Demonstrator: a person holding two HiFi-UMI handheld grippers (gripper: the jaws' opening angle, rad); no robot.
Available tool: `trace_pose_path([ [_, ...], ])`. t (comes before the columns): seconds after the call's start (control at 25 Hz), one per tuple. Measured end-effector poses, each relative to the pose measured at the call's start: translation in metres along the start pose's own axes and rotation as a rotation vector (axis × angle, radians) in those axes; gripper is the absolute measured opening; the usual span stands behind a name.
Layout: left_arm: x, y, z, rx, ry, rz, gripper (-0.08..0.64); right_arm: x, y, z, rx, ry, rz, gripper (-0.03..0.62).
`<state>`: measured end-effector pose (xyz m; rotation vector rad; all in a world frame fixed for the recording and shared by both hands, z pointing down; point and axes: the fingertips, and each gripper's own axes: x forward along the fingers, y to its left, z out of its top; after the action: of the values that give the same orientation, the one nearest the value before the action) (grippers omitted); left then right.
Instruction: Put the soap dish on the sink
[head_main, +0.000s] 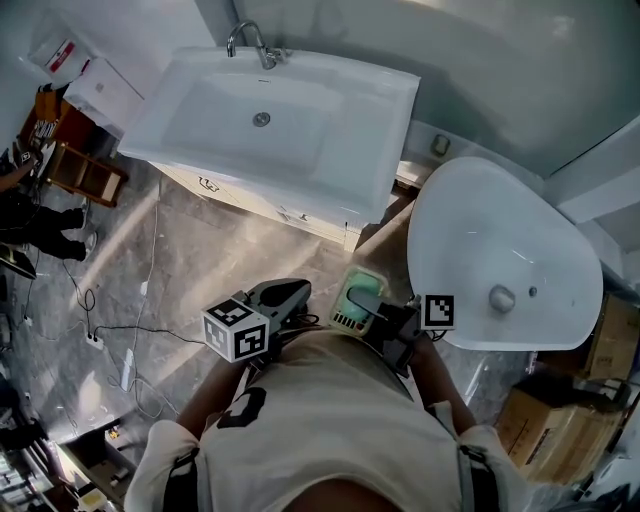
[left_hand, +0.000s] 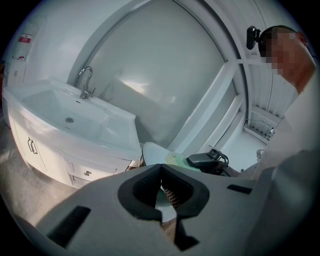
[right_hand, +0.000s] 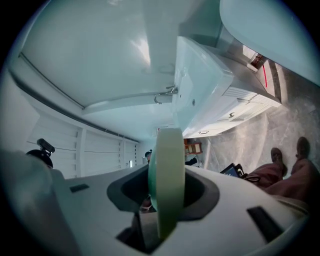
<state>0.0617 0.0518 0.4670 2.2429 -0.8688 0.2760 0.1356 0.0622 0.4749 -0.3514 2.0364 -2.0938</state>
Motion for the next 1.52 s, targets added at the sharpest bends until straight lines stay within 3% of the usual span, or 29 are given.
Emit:
trace_pose_path([
  [0.28, 0.014, 0.017, 0.025, 0.015, -0.007, -0.059, 0.019, 0.008, 0.0, 0.031, -0.002, -0.085, -0.019, 0.149],
  [0.72, 0.012, 0.092, 0.08, 0.008, -0.005, -0.159, 0.019, 0.073, 0.005, 0.074, -0.034, -0.155, -0.094, 0.149],
  [0.88, 0.007, 0.118, 0.091, 0.001, 0.001, -0.178, 0.02, 0.096, 0.007, 0.086, -0.015, -0.185, -0.101, 0.149],
  [1.52, -0.001, 0.196, 0.132, -0.024, -0.003, -0.223, 0.019, 0.157, 0.018, 0.149, -0.093, -0.257, -0.172, 0.149],
])
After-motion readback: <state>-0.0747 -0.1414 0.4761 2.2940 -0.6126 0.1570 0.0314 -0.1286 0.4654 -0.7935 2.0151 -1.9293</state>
